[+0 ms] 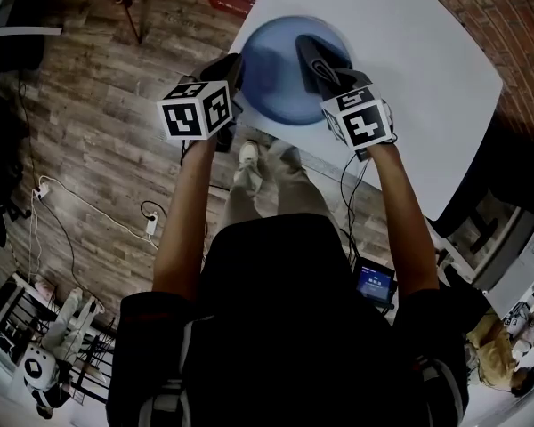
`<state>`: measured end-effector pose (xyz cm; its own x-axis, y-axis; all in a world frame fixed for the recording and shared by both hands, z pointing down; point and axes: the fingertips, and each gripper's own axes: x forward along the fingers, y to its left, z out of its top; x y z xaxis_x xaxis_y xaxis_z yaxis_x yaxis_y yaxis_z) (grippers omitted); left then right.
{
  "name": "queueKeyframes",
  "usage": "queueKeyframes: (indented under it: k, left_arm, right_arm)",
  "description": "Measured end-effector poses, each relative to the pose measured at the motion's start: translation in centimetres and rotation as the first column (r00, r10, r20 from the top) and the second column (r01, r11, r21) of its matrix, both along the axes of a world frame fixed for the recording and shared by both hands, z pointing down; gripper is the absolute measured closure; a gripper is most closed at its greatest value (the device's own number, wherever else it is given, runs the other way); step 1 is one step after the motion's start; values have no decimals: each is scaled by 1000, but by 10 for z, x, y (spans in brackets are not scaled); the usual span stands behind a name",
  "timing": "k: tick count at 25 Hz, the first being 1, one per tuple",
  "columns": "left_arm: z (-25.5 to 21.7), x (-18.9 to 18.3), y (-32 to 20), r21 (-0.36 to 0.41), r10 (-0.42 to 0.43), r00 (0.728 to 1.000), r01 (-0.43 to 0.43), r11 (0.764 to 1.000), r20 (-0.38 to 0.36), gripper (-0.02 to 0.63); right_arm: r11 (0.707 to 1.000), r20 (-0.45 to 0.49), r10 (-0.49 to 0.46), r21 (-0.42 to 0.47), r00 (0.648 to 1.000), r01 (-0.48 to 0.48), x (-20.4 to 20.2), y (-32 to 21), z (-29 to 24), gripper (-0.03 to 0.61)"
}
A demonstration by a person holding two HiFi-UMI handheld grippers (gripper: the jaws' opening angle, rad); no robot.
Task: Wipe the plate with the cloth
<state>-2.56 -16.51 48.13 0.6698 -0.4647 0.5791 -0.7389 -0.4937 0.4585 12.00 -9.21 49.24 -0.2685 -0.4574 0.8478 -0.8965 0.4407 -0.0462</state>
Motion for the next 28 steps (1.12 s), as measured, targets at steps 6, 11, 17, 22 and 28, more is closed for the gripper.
queueKeyframes:
  k: [6,11,17,22,28]
  left_arm:
    - [-12,-2,17,12,53,999,-53,999,-3,584]
    - [-25,-12,34,57,115,993,-115,992,8,586]
    - [-67,-13,50,124,178,984,-175,977,-20,594]
    - [-101,-14,74,165,237,970,-226,960,-48,594]
    - [-153,-8,86,265,300,948,-264,928,-108,594]
  right_arm:
    - [998,-7,46,40,999,-45,-7,5,-17,525]
    - [990,74,126,61,989,-131,-23,11,-34,526]
    - [965,170,195,140,966,-219,-39,16,-81,525]
    - [941,230,215,209,949,-265,-58,33,-122,525]
    - [895,231,198,355,953,-272,-74,39,-177,525]
